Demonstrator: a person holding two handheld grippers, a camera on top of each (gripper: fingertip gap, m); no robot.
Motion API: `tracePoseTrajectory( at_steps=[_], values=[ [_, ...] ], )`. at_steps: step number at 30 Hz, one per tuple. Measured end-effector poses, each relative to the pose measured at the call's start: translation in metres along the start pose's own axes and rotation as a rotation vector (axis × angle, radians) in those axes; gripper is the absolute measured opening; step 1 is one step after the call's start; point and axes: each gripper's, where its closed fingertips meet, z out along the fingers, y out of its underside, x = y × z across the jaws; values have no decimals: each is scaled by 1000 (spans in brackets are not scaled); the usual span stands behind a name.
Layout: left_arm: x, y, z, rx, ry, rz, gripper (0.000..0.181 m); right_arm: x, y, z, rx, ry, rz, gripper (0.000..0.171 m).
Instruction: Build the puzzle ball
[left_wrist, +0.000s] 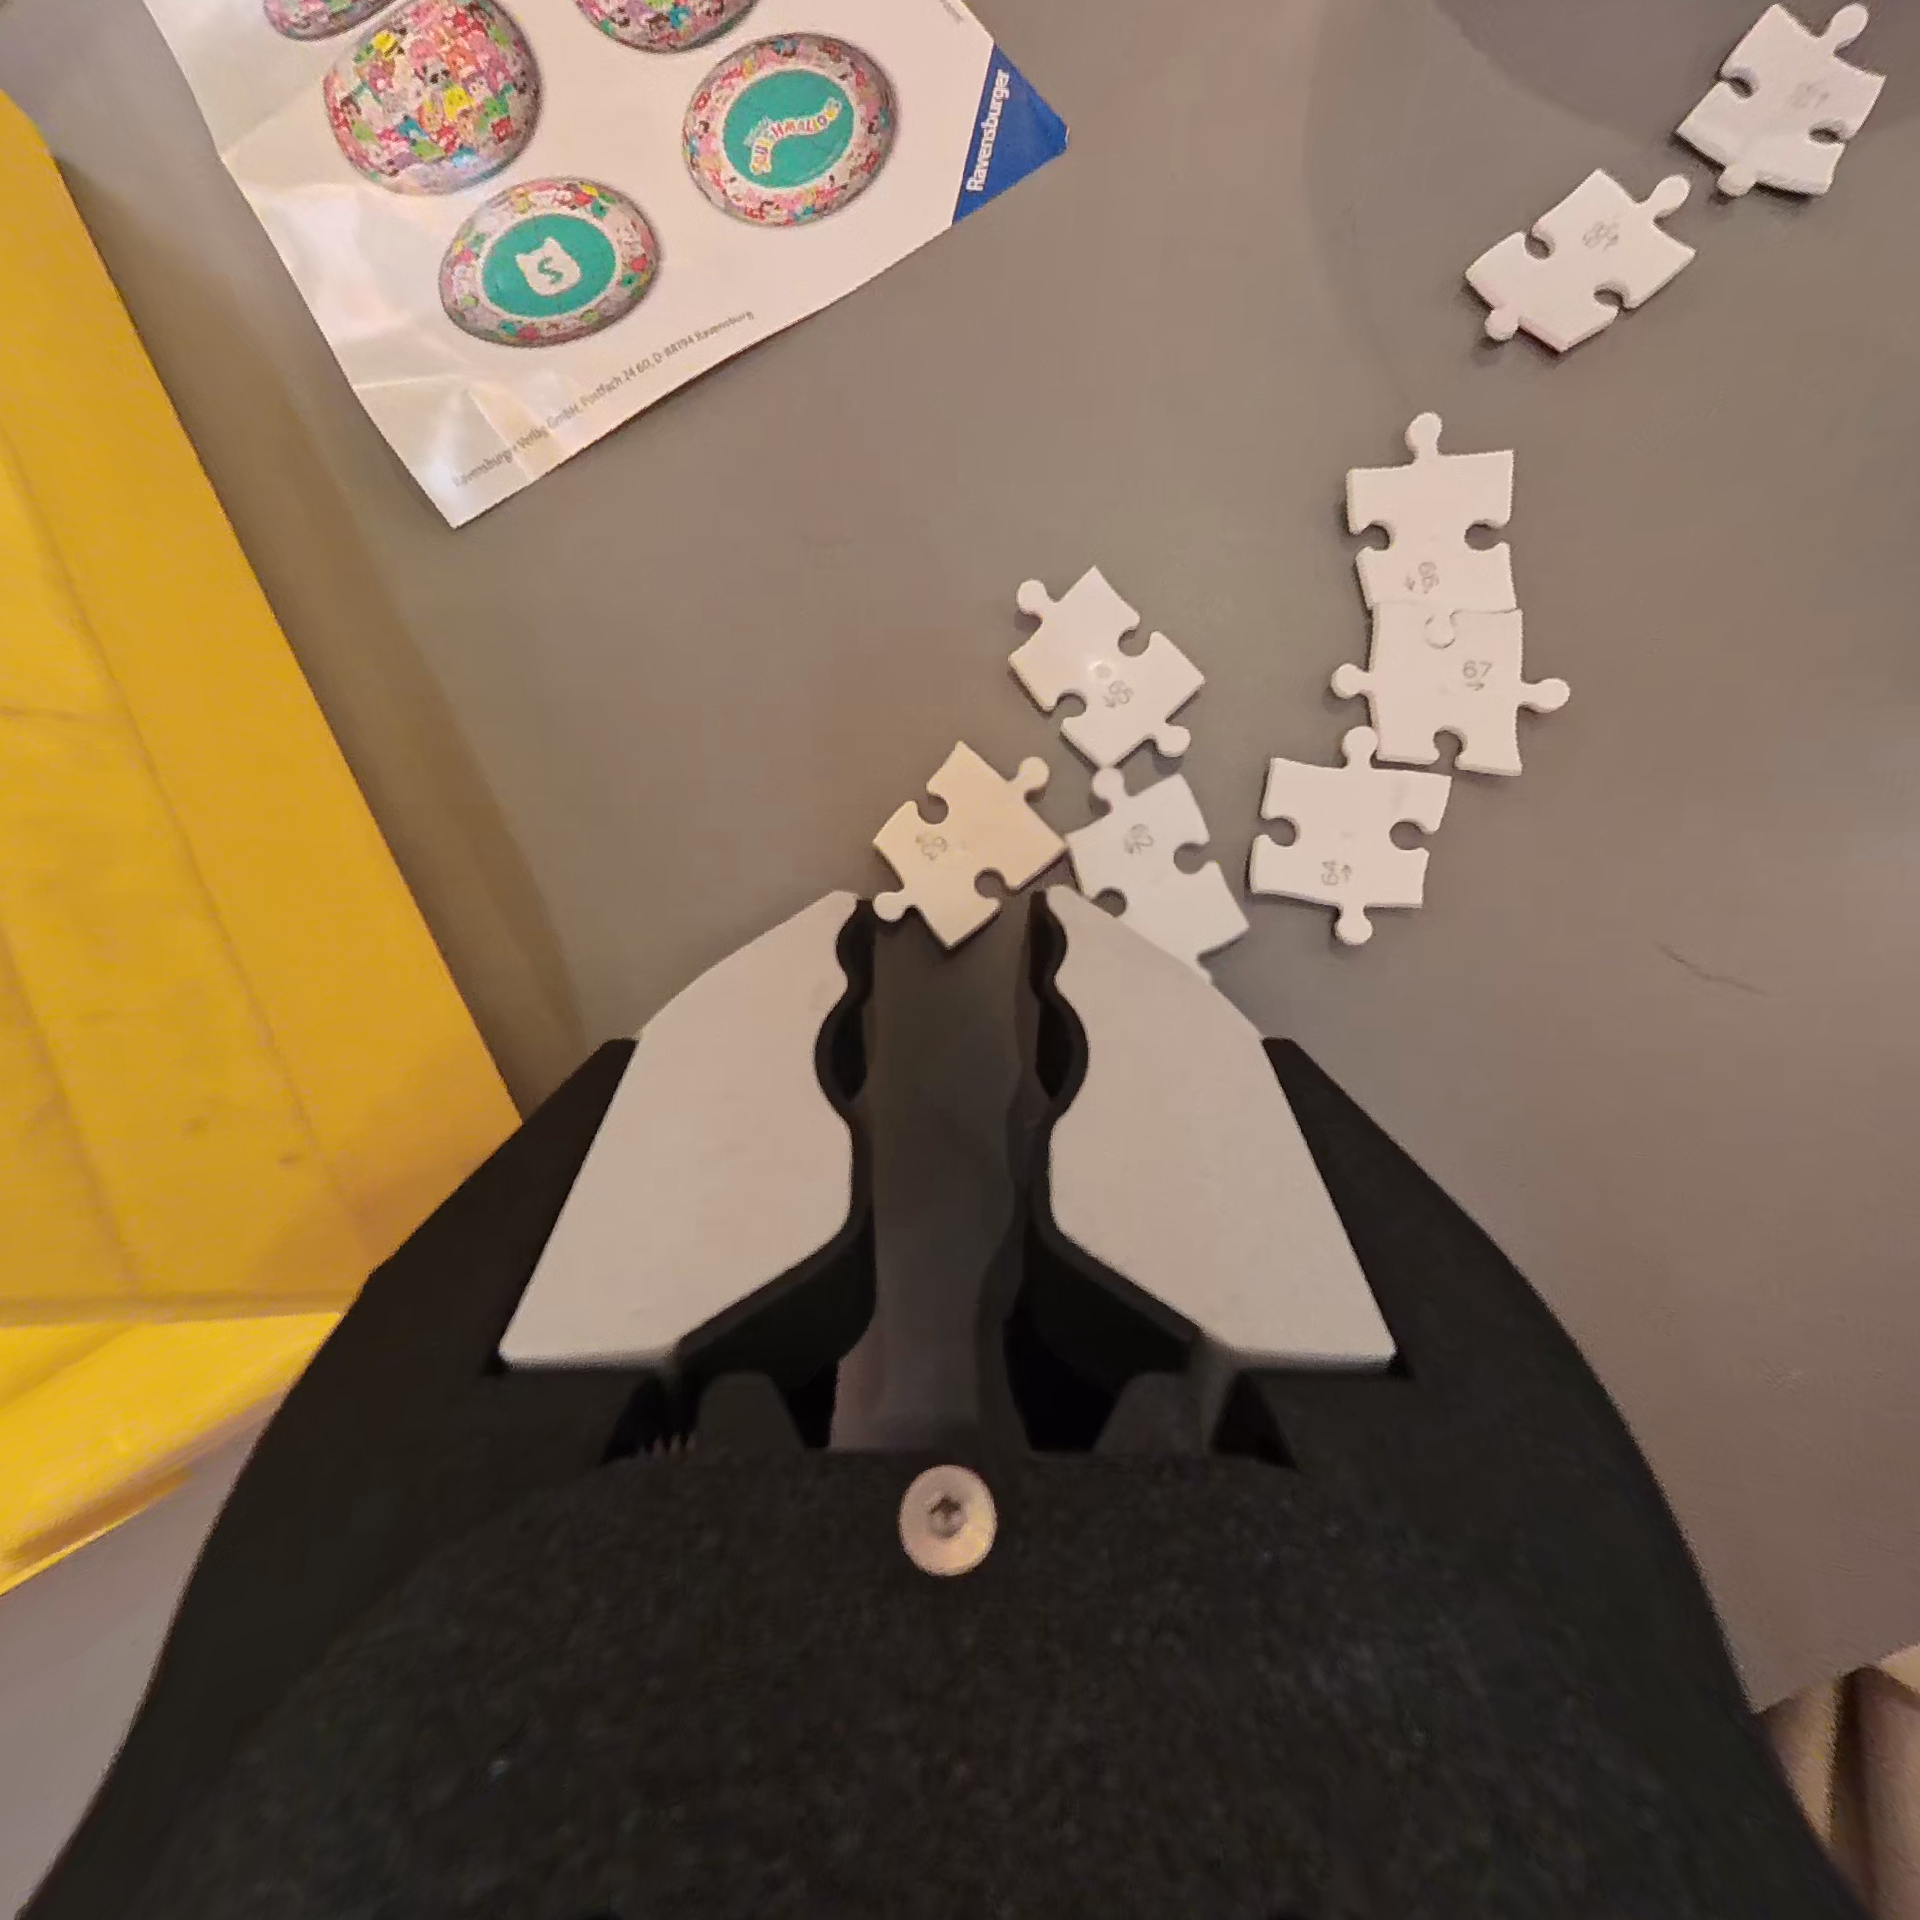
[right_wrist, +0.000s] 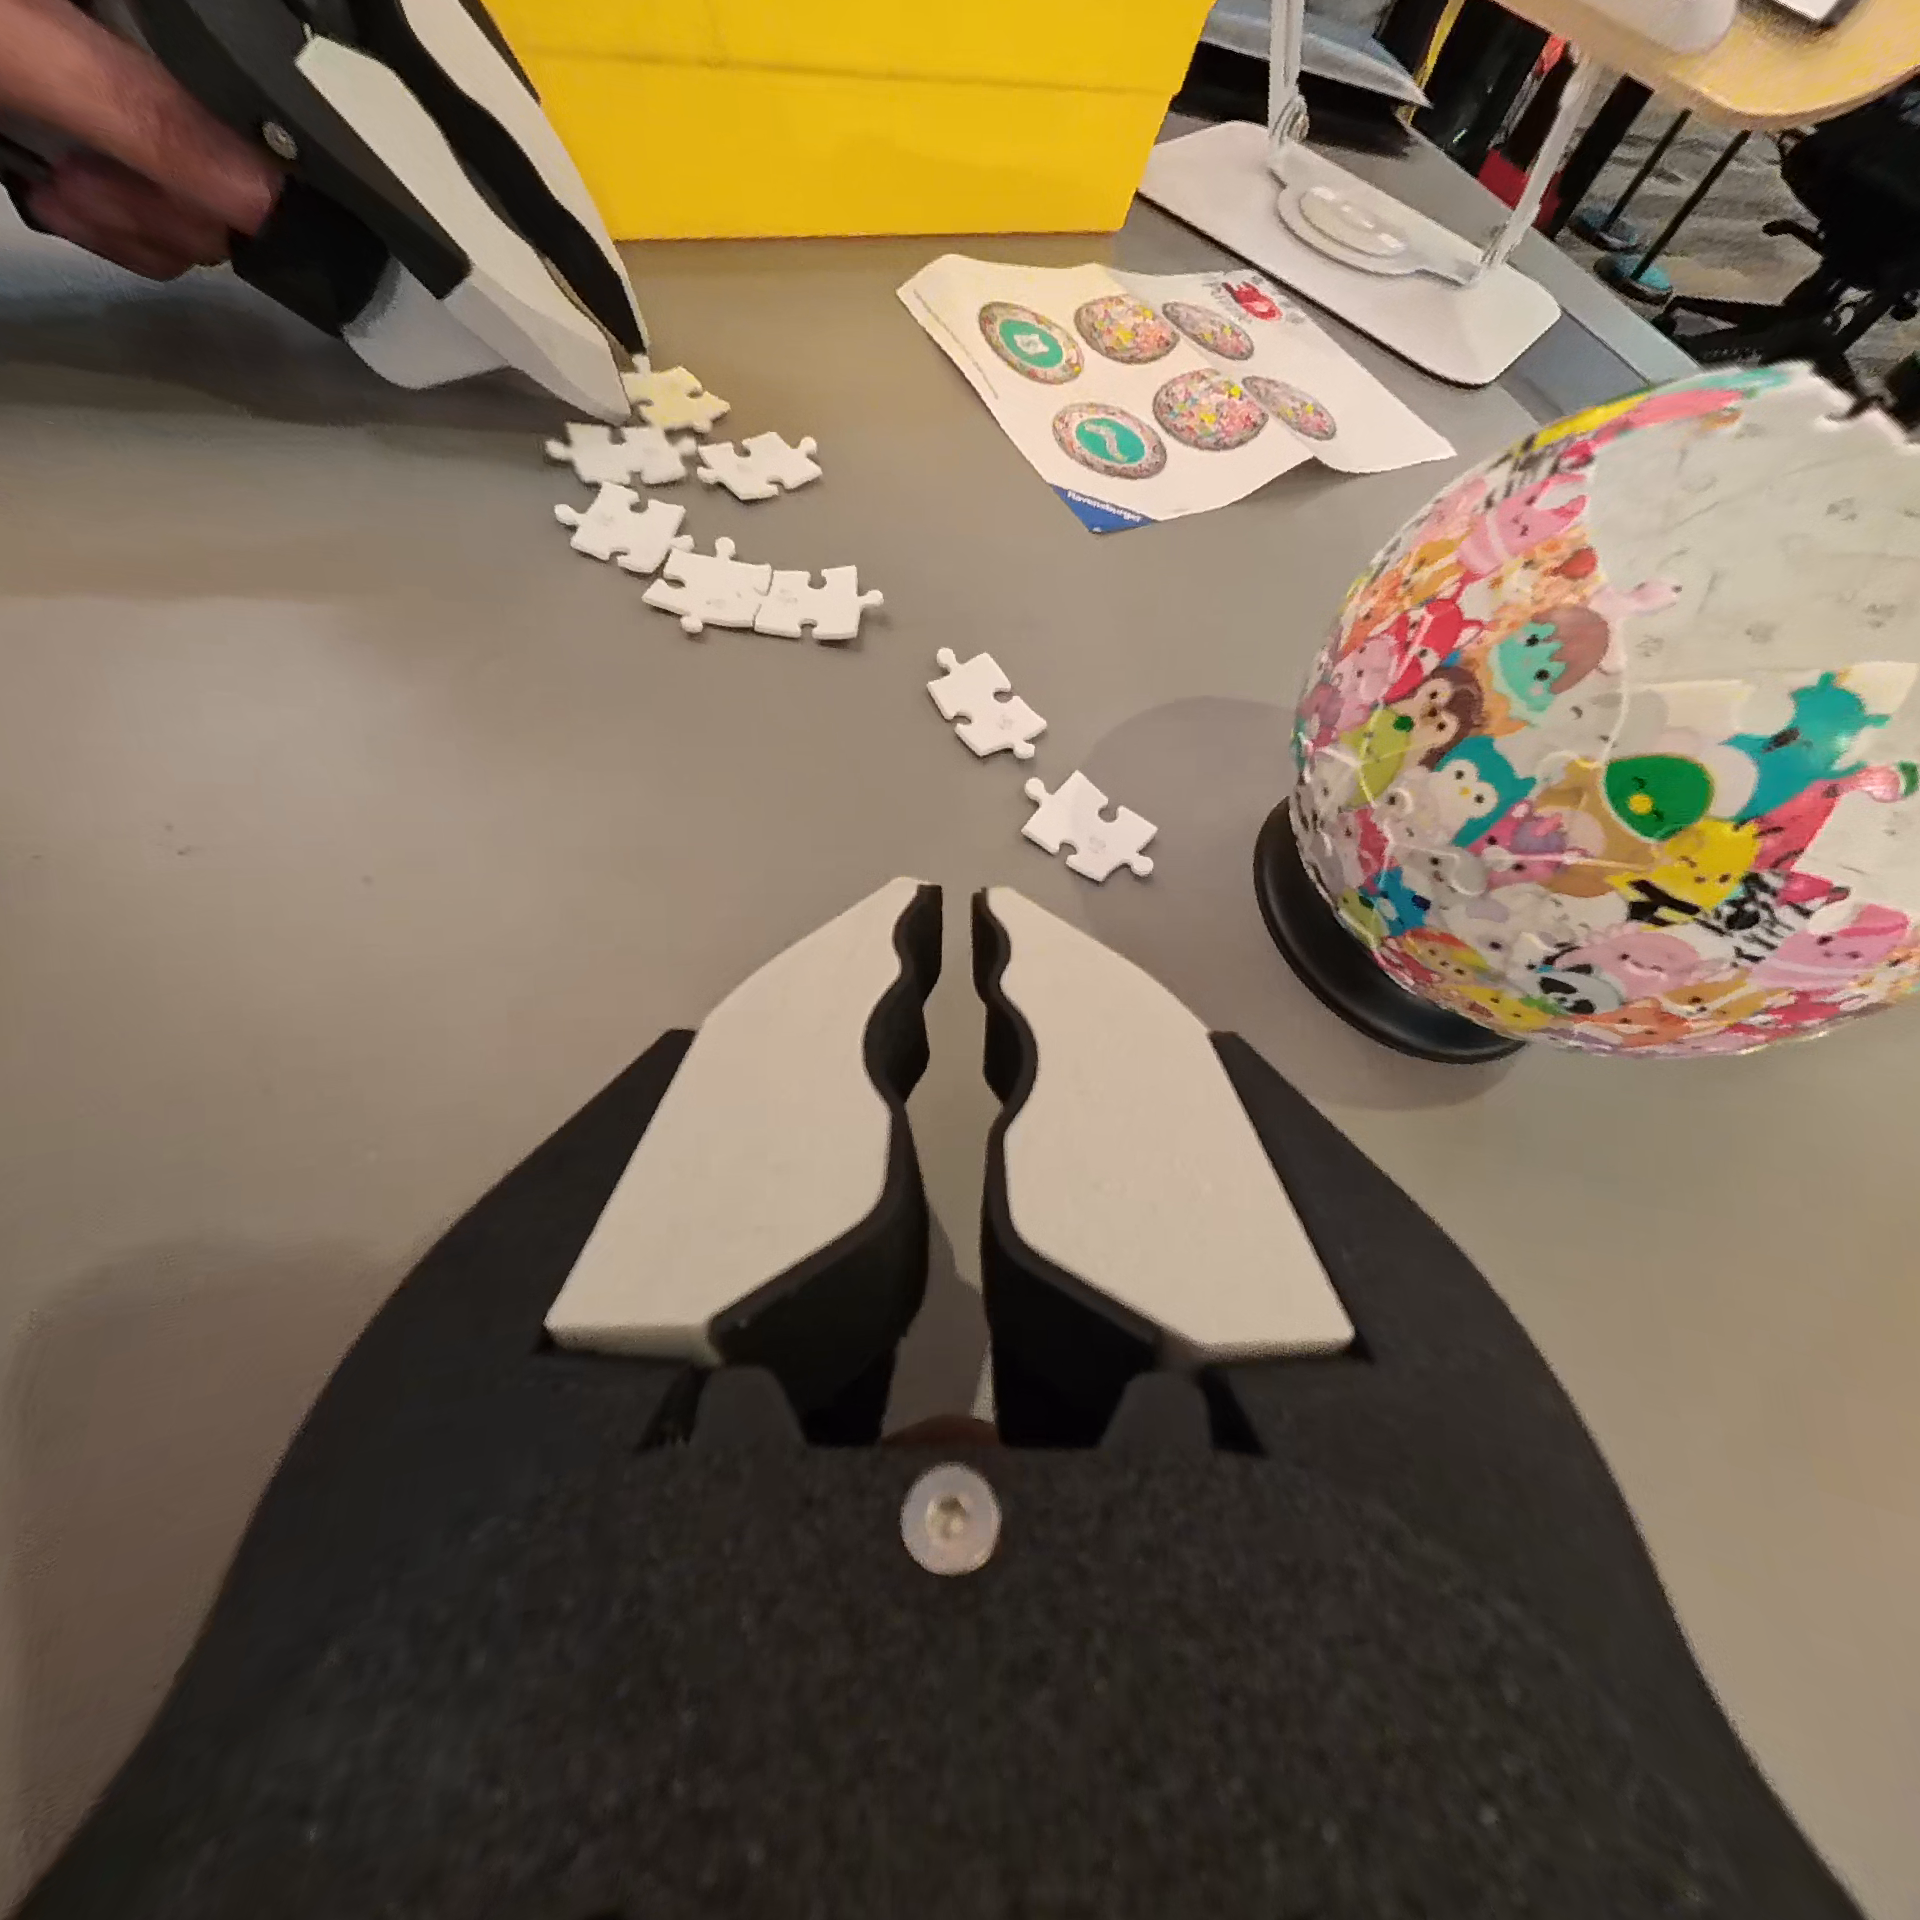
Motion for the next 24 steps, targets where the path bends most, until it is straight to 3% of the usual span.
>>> tracePoseTrajectory(
  at_steps=[7,24],
  values=[
    [3,0,0,-9,-14,16,18,0,1,0,-8,5,-12,5],
    [-6,6,-15,-5,-72,7,16,13,0,-5,29,29,62,5]
  ],
)
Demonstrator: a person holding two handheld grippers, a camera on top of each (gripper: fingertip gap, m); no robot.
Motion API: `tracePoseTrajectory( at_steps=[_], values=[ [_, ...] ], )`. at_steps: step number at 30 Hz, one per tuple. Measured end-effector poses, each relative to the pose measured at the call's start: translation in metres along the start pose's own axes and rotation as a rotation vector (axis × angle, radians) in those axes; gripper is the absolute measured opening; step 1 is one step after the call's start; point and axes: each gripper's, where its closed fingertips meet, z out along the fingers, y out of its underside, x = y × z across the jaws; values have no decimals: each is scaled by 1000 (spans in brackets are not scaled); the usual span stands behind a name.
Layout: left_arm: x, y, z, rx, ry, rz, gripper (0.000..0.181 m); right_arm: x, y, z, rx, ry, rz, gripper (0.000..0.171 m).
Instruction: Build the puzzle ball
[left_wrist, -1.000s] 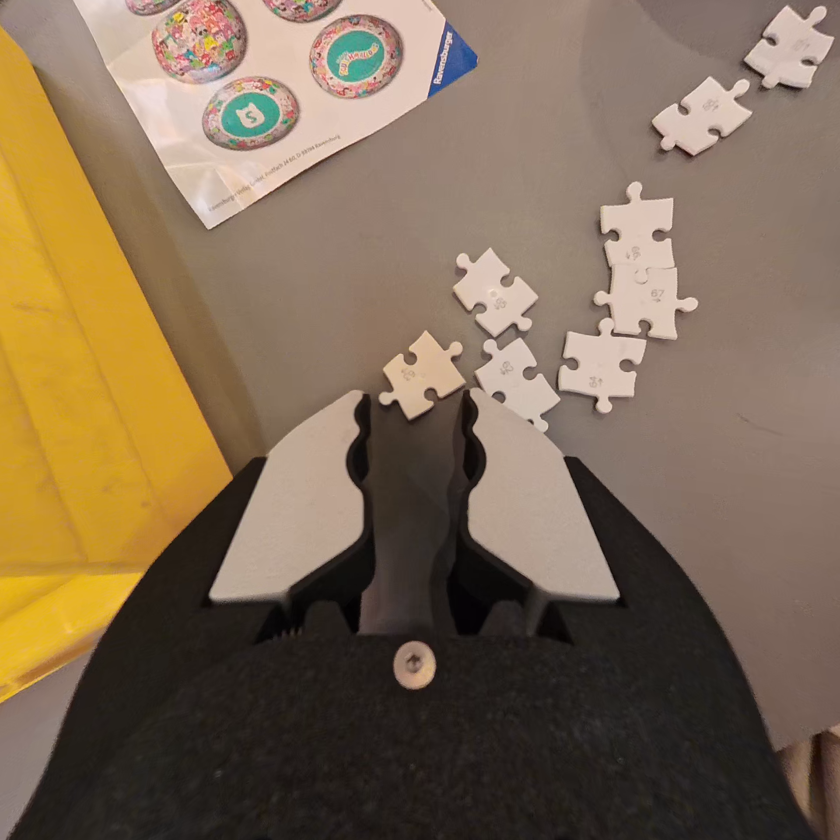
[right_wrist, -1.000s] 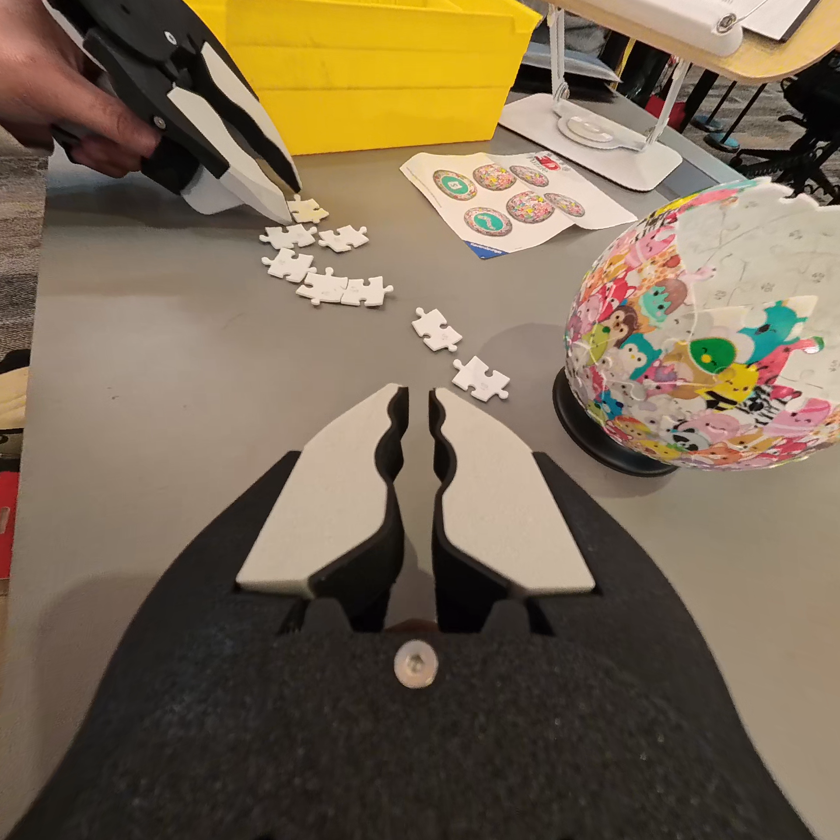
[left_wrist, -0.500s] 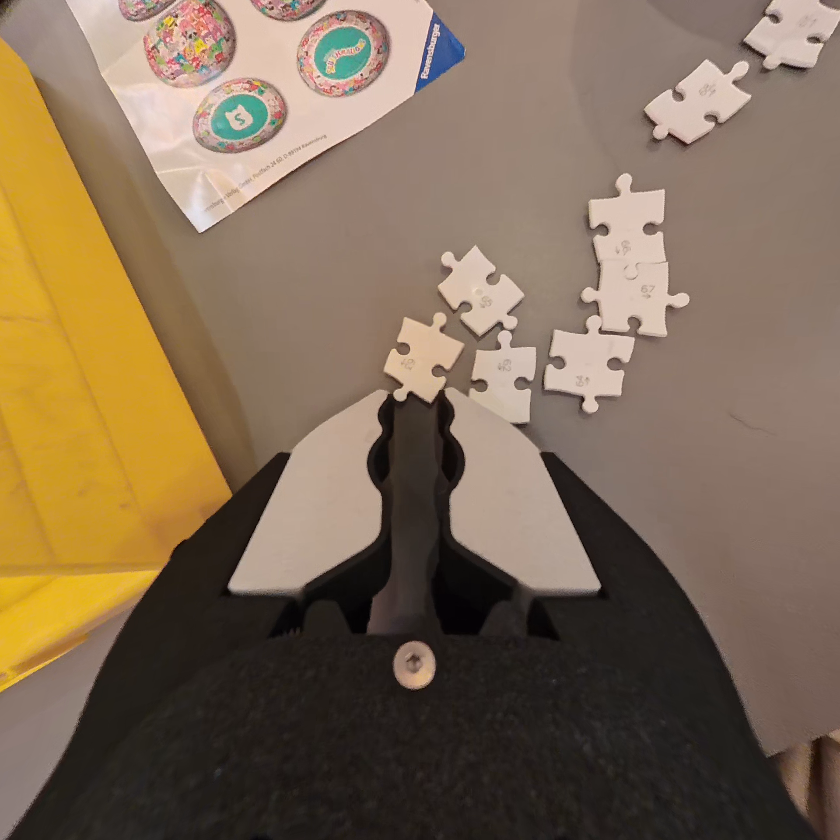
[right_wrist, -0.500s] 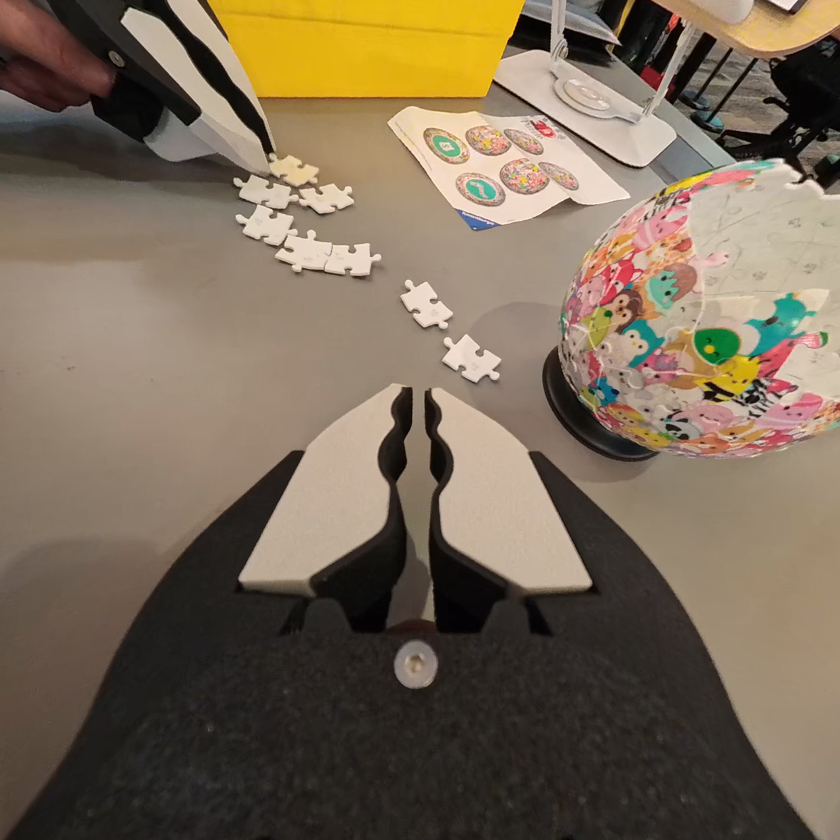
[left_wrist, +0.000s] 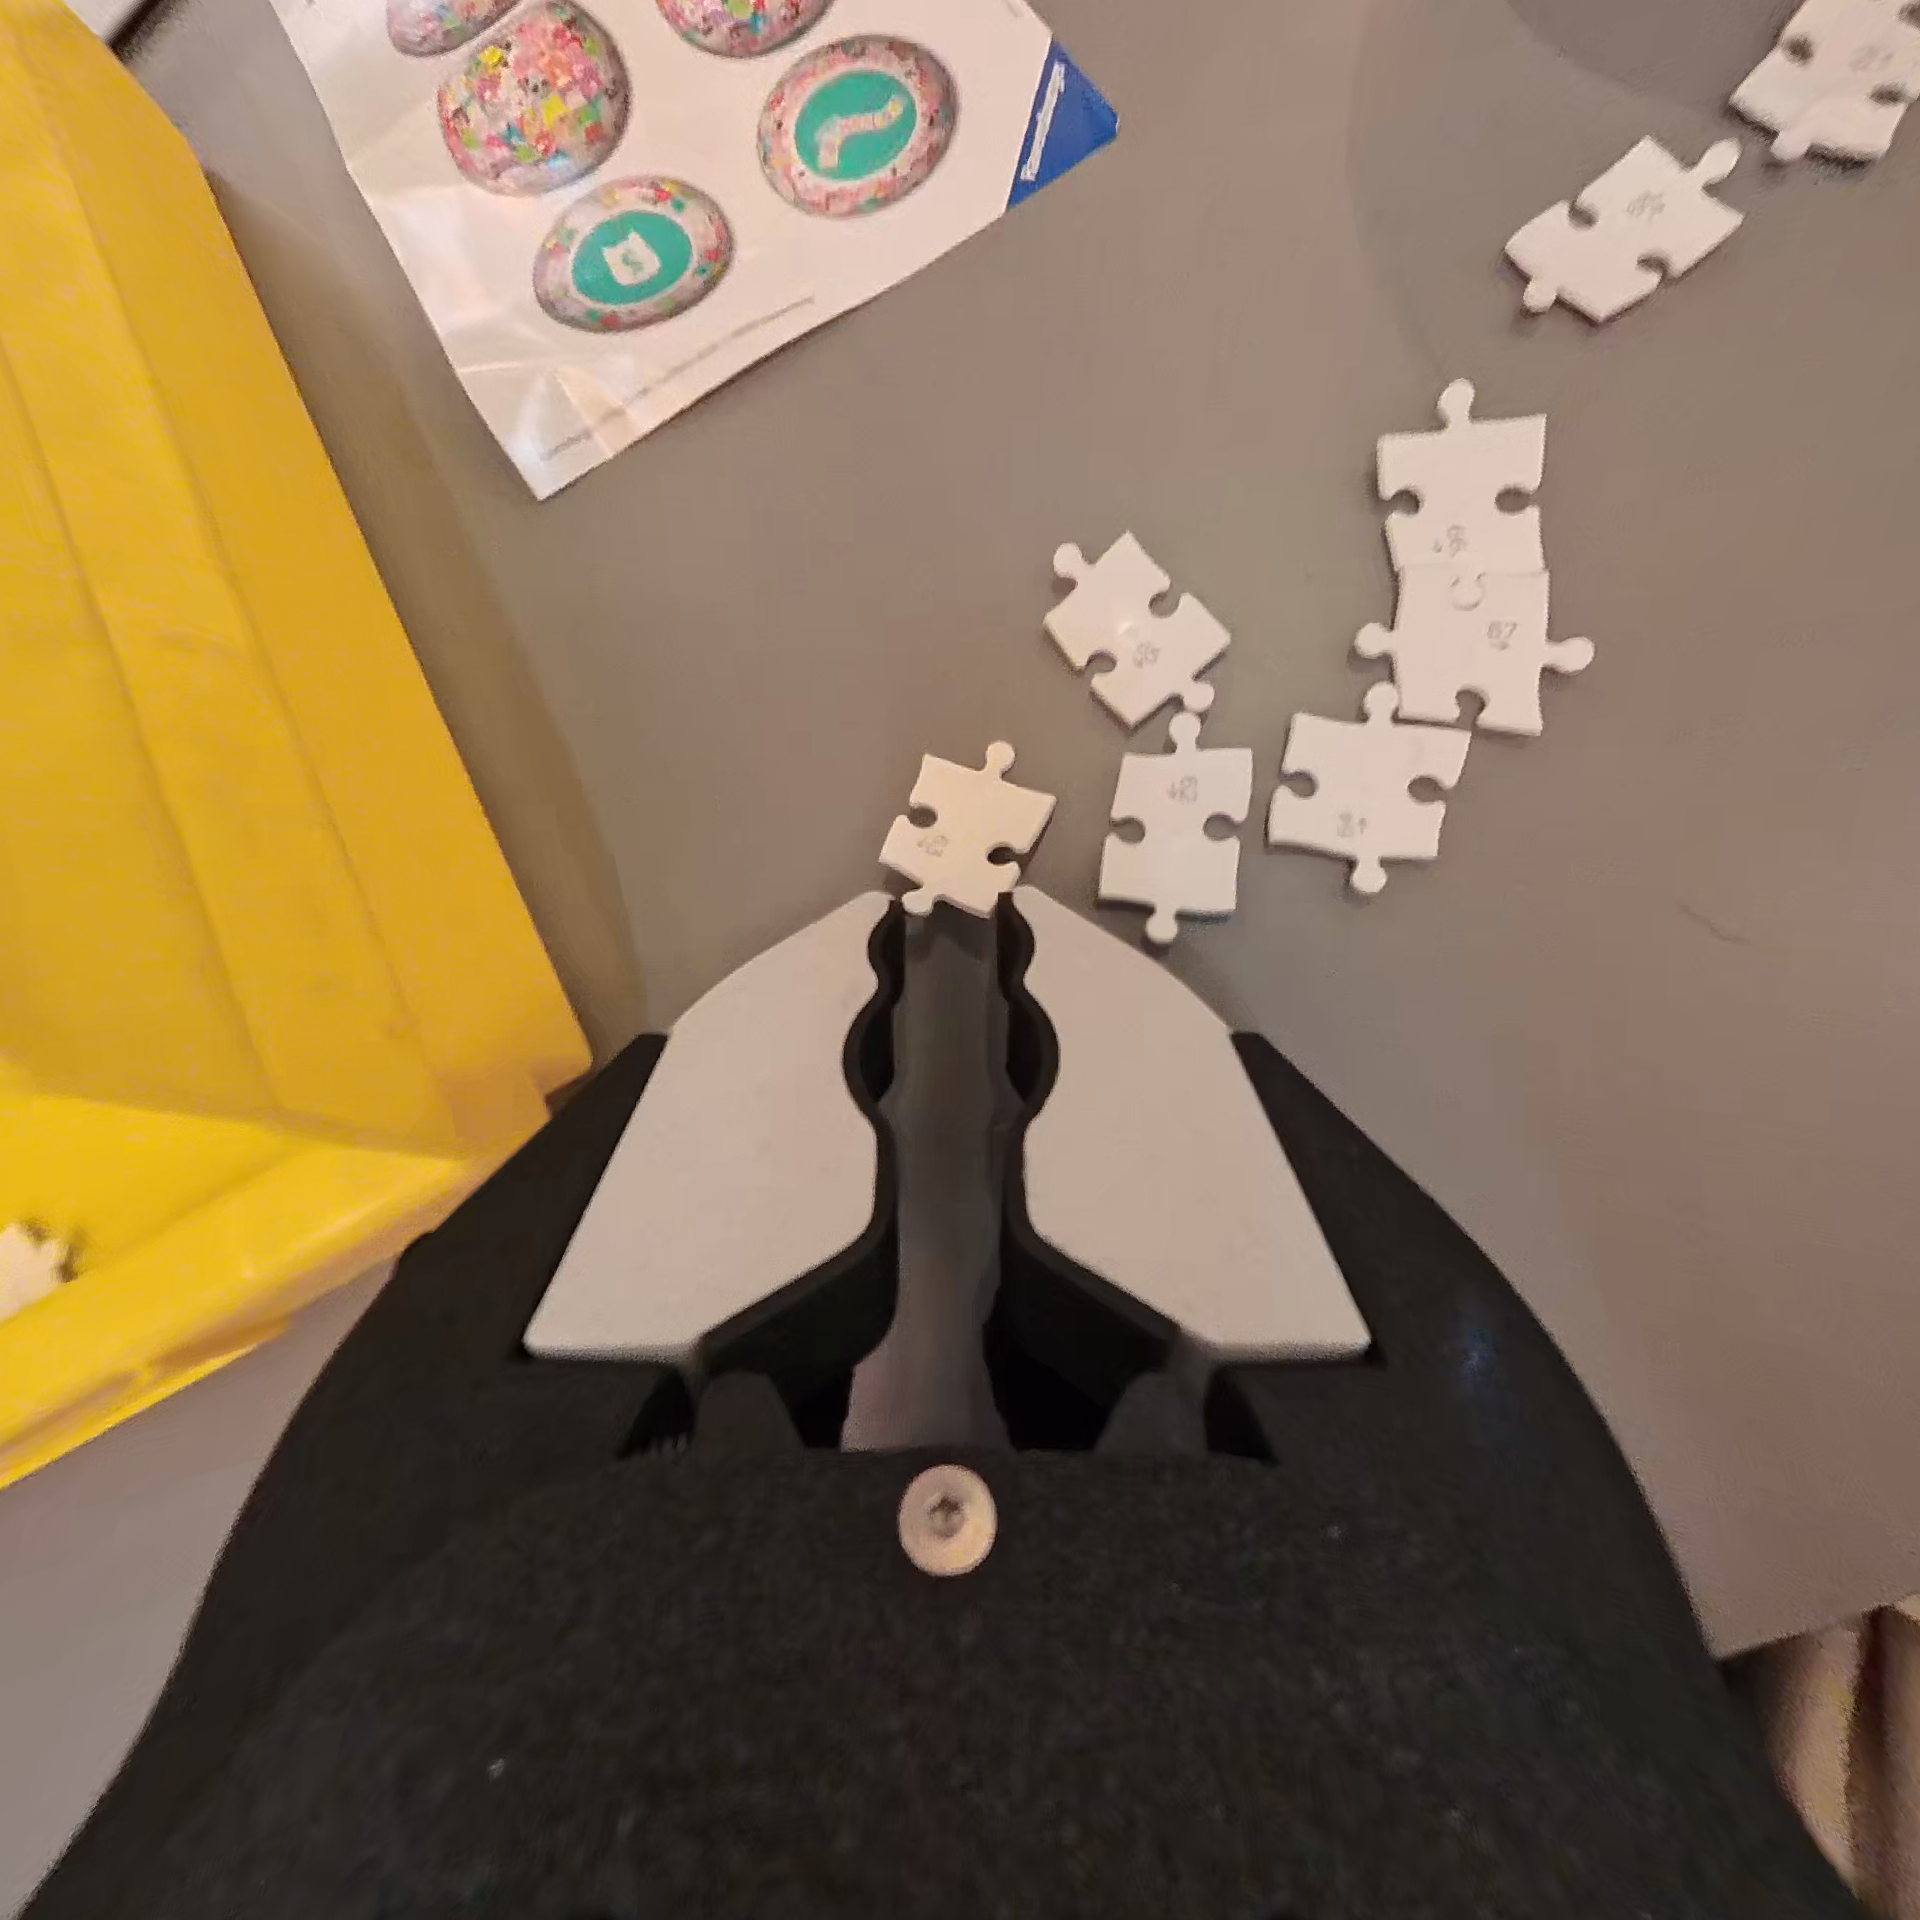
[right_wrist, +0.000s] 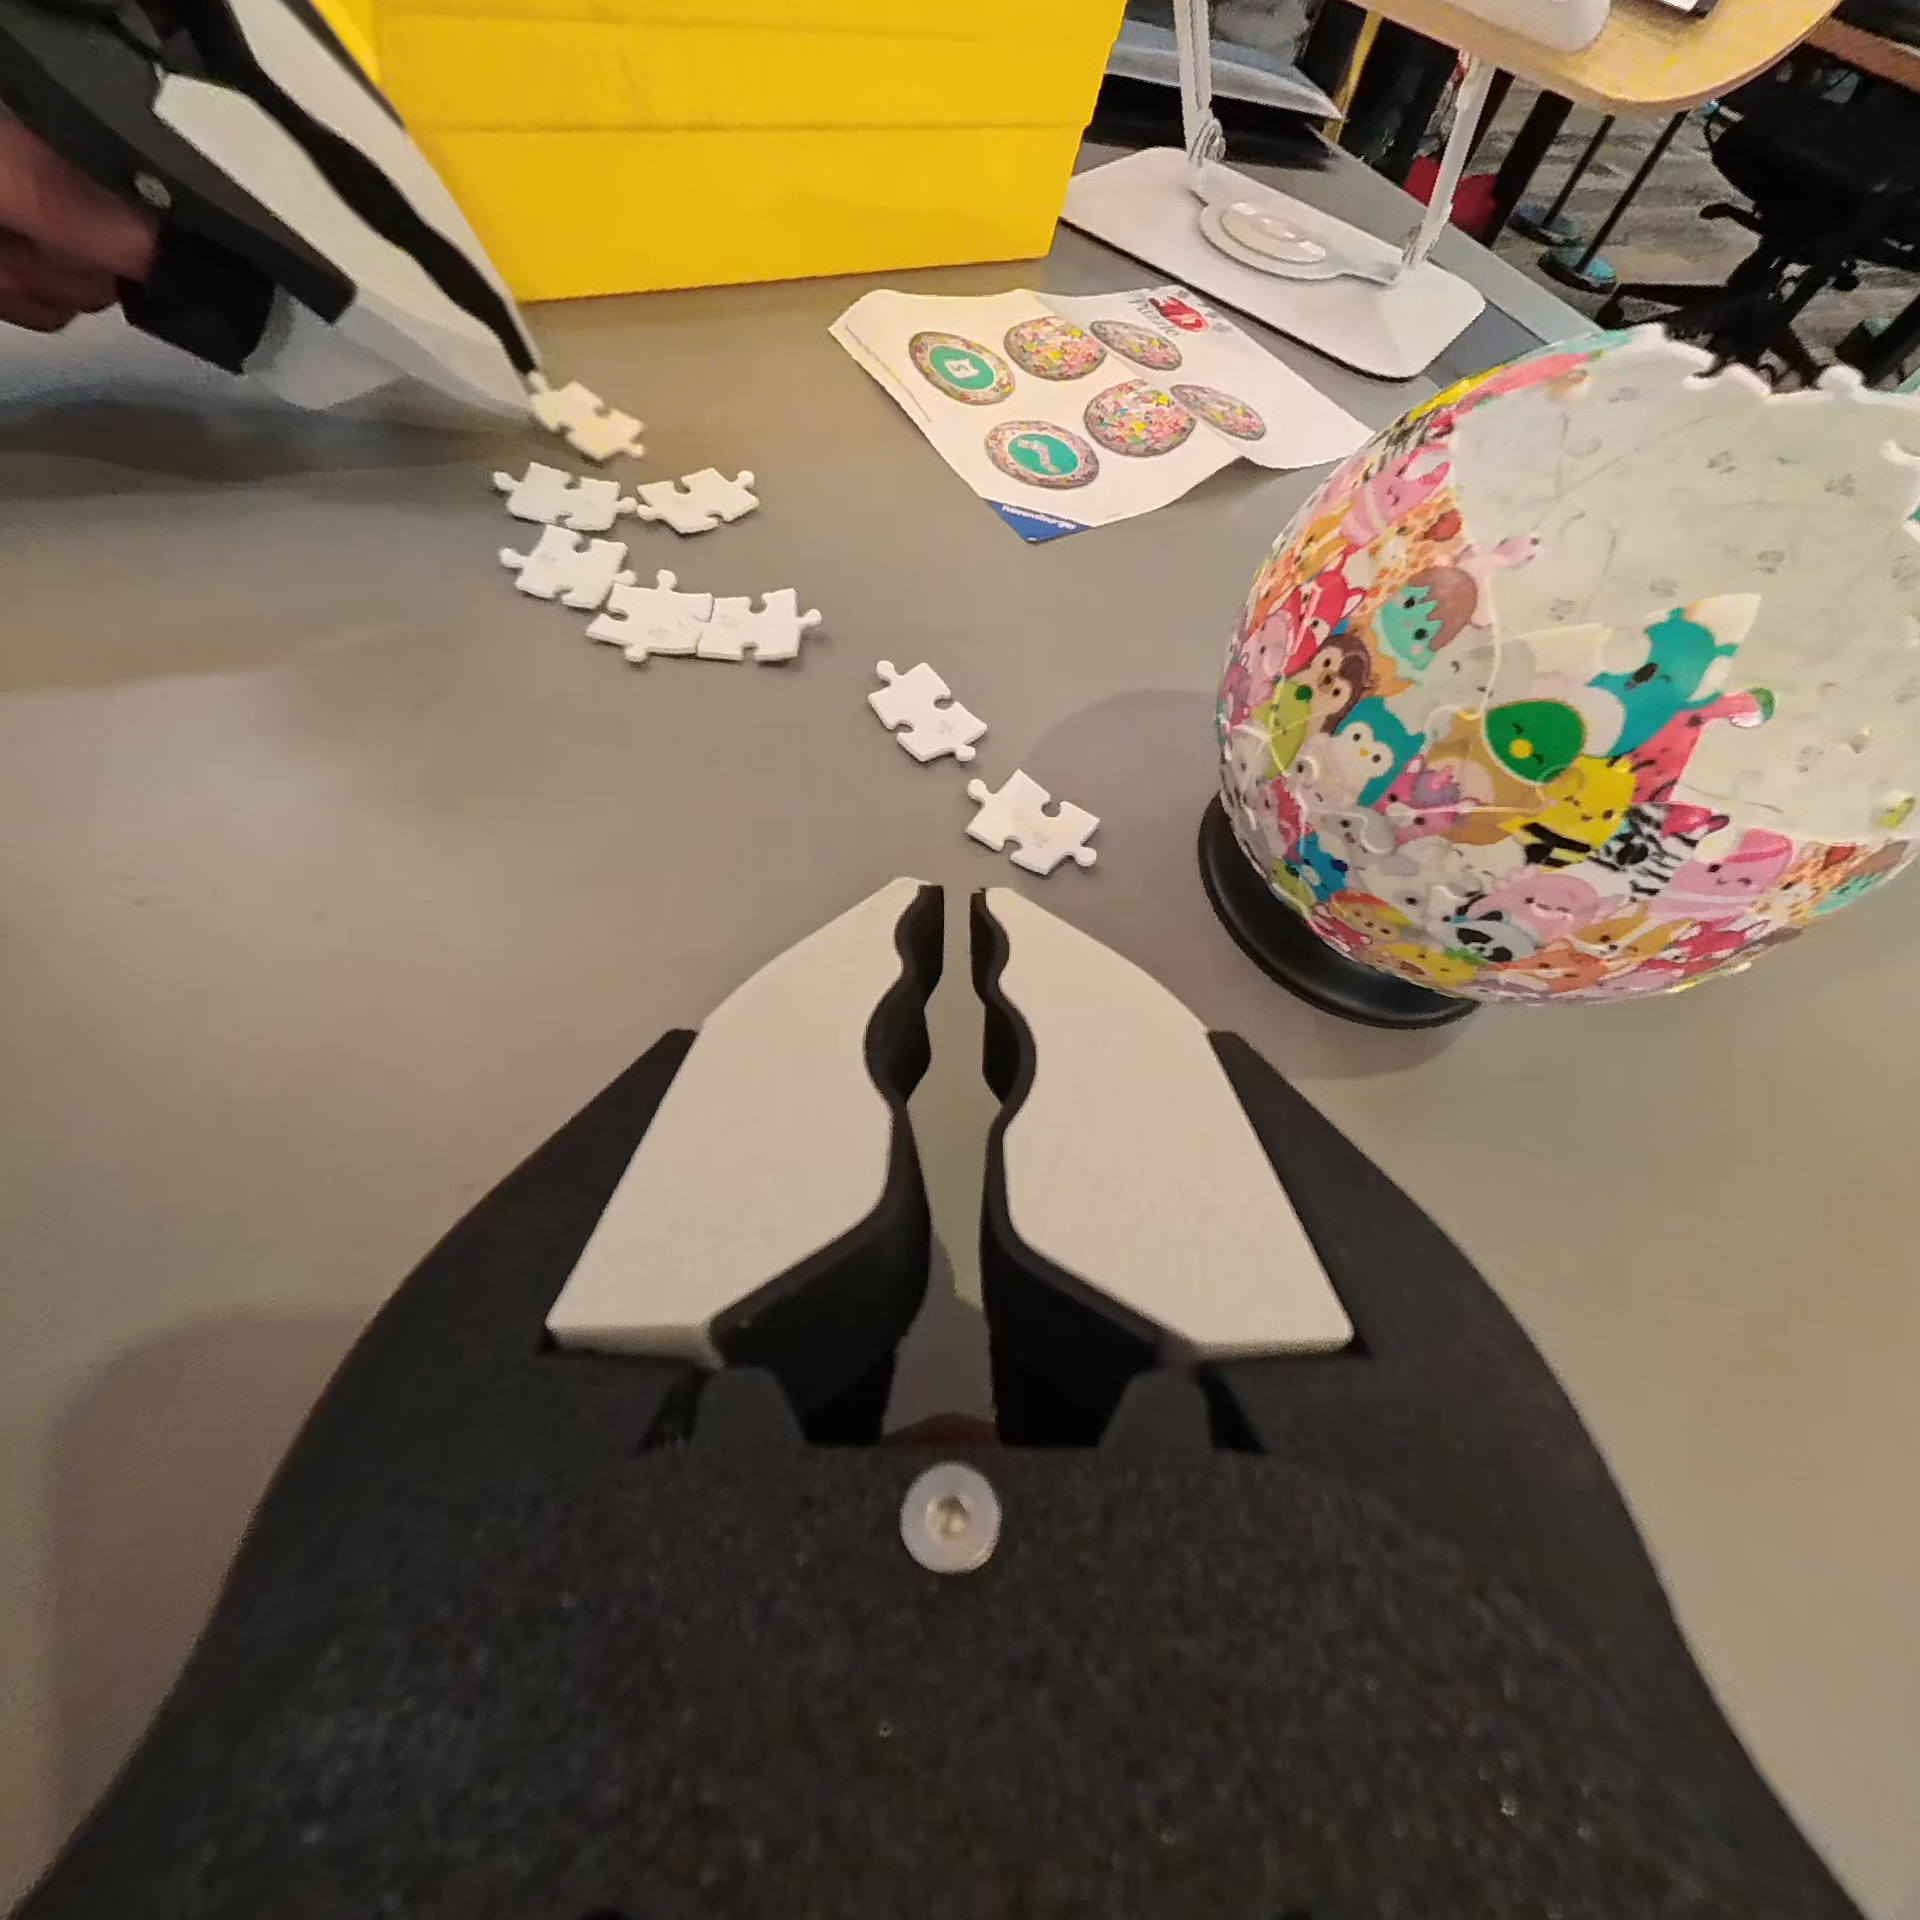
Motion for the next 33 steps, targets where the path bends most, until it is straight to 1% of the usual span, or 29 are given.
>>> tracePoseTrajectory(
  at_steps=[2,5,7,10,12,14,19,23,26,30,33],
  values=[
    [0,7,-6,-11,-16,4,16,-3,-4,1,0,-12,18,5],
    [8,15,-18,13,13,-40,16,-14,-16,8,-24,-48,-15,5],
    [11,19,-25,43,36,-69,16,-20,-29,17,-34,-51,-59,5],
    [8,23,-31,77,57,-98,17,-39,-55,37,-23,-132,-104,8],
    [9,25,-32,96,103,-123,18,-46,-66,51,-29,-144,-150,9],
    [9,27,-32,95,131,-137,23,-53,-72,61,-38,-165,-162,9],
    [4,25,-39,147,143,-152,30,-73,-75,78,-71,-211,-89,9],
    [-18,18,-55,256,100,-180,30,-80,-74,88,-114,-200,-94,9],
    [-44,16,-69,342,58,-253,30,-81,-79,95,-128,-202,-79,9],
    [-71,10,-87,475,70,-391,30,-76,-88,107,-130,-206,-53,9],
    [-82,9,-92,515,89,-455,30,-70,-95,117,-113,-189,-49,11]
  ],
)
